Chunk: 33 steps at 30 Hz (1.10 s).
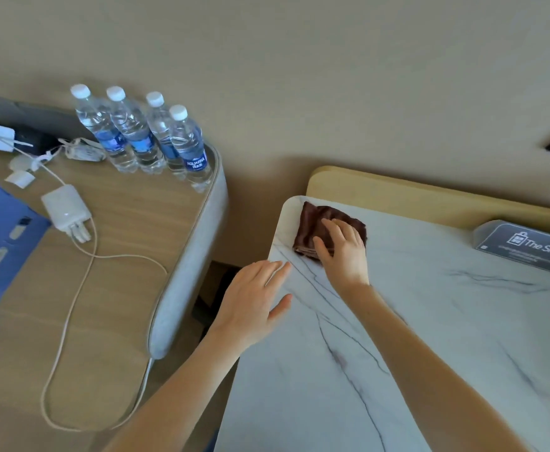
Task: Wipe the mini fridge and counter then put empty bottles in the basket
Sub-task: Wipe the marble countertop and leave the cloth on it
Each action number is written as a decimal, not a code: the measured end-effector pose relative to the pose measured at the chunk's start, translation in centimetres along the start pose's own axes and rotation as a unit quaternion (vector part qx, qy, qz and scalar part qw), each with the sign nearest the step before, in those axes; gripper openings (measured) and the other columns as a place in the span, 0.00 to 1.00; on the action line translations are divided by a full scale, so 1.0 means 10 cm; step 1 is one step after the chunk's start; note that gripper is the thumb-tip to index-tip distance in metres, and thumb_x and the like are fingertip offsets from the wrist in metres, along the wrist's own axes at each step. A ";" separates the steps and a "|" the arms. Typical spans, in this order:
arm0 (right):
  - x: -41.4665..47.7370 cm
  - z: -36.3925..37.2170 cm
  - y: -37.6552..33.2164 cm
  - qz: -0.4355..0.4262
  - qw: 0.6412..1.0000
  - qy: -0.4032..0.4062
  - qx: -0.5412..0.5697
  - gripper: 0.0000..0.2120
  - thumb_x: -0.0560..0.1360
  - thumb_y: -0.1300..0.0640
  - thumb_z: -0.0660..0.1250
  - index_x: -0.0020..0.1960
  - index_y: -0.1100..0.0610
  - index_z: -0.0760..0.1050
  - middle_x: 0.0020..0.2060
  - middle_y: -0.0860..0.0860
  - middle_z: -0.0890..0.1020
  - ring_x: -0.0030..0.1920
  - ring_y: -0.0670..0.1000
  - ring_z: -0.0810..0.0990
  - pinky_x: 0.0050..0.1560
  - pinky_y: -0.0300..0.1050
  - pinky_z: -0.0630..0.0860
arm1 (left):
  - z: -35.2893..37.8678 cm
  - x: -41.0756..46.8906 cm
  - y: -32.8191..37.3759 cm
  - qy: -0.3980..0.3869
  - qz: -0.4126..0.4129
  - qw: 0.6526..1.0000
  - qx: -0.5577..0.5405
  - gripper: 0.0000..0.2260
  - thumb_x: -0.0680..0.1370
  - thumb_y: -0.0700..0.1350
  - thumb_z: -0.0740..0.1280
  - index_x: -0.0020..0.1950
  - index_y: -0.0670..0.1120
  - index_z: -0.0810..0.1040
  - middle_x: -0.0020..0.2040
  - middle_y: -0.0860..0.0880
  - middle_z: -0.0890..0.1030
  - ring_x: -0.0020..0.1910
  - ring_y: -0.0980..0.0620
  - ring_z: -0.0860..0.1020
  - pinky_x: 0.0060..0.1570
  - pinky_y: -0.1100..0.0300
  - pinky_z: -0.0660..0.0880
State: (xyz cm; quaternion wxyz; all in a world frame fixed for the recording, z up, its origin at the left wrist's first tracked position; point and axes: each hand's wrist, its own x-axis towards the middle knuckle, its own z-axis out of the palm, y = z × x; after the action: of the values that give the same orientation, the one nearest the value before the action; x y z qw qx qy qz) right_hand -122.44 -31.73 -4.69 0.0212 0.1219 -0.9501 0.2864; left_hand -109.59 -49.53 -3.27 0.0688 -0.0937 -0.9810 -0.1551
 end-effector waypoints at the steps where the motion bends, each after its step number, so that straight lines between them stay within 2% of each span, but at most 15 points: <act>1: -0.17 -0.08 -0.05 -0.026 0.999 0.031 0.010 0.20 0.80 0.54 0.67 0.69 0.61 0.75 0.65 0.58 0.78 0.67 0.60 0.73 0.68 0.58 0.69 | -0.04 -0.03 0.03 0.012 0.010 1.000 -0.002 0.23 0.81 0.56 0.57 0.71 0.46 0.74 0.65 0.50 0.79 0.65 0.50 0.76 0.64 0.56 0.73; 4: -0.75 -0.28 -0.18 -0.065 0.993 0.094 0.025 0.15 0.79 0.62 0.67 0.64 0.64 0.78 0.61 0.59 0.80 0.63 0.61 0.77 0.62 0.58 0.74 | -0.19 -0.16 0.17 0.060 0.046 0.997 -0.014 0.21 0.81 0.53 0.61 0.69 0.44 0.75 0.62 0.48 0.80 0.62 0.49 0.77 0.62 0.55 0.75; 6: -1.18 -0.34 -0.22 -0.069 0.993 0.097 0.019 0.14 0.79 0.63 0.66 0.64 0.63 0.77 0.61 0.58 0.80 0.63 0.61 0.77 0.62 0.58 0.75 | -0.26 -0.31 0.28 0.086 0.065 0.994 -0.027 0.21 0.80 0.52 0.62 0.68 0.42 0.76 0.63 0.47 0.79 0.62 0.49 0.77 0.62 0.55 0.74; 10: -2.05 -0.29 -0.12 -0.047 0.998 0.039 -0.027 0.19 0.80 0.52 0.61 0.68 0.58 0.76 0.66 0.57 0.77 0.67 0.60 0.75 0.65 0.60 0.72 | -0.22 -0.79 0.50 0.079 0.057 0.994 -0.046 0.23 0.80 0.55 0.62 0.70 0.43 0.76 0.66 0.46 0.78 0.67 0.47 0.75 0.67 0.52 0.72; 14: -2.67 -0.26 0.07 -0.023 0.999 0.000 -0.044 0.22 0.82 0.47 0.57 0.72 0.54 0.72 0.69 0.54 0.75 0.68 0.59 0.74 0.65 0.58 0.74 | -0.04 -1.28 0.72 0.020 0.021 0.998 -0.056 0.27 0.80 0.60 0.56 0.70 0.44 0.77 0.68 0.46 0.78 0.67 0.45 0.76 0.62 0.44 0.77; 17: -2.88 -0.32 0.18 -0.007 0.998 -0.004 -0.060 0.23 0.81 0.46 0.57 0.71 0.55 0.74 0.68 0.55 0.76 0.67 0.59 0.75 0.64 0.58 0.75 | 0.05 -1.54 0.85 -0.019 0.006 0.999 -0.049 0.31 0.81 0.64 0.49 0.70 0.45 0.76 0.68 0.46 0.78 0.68 0.45 0.76 0.61 0.44 0.78; 23: -3.05 -0.56 0.25 -0.002 0.997 -0.016 -0.078 0.25 0.81 0.44 0.55 0.72 0.55 0.72 0.69 0.56 0.75 0.69 0.60 0.73 0.66 0.60 0.73 | 0.03 -1.76 1.07 -0.002 -0.019 0.999 -0.033 0.27 0.79 0.61 0.58 0.70 0.46 0.77 0.68 0.48 0.78 0.67 0.46 0.77 0.64 0.49 0.74; 26: -3.10 -0.72 0.20 -0.003 0.996 0.003 -0.090 0.26 0.81 0.43 0.54 0.73 0.55 0.71 0.70 0.56 0.74 0.70 0.60 0.72 0.68 0.61 0.71 | -0.11 -1.79 1.15 0.018 0.005 0.999 -0.032 0.26 0.80 0.61 0.57 0.70 0.46 0.76 0.69 0.48 0.78 0.68 0.47 0.76 0.66 0.51 0.71; 33: -3.59 -0.86 -0.23 0.036 0.989 0.093 -0.109 0.25 0.81 0.42 0.56 0.72 0.54 0.73 0.69 0.56 0.76 0.70 0.61 0.73 0.69 0.62 0.70 | -0.50 -2.05 1.14 0.050 0.075 0.995 -0.043 0.26 0.80 0.59 0.58 0.71 0.44 0.75 0.68 0.47 0.78 0.68 0.46 0.75 0.65 0.50 0.74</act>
State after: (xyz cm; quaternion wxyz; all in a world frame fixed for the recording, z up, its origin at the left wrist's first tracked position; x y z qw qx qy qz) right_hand -87.32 -20.93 -0.22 0.1119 0.0572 -0.9734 0.1917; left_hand -86.80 -43.80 1.45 0.1256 -0.1621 -0.9589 -0.1961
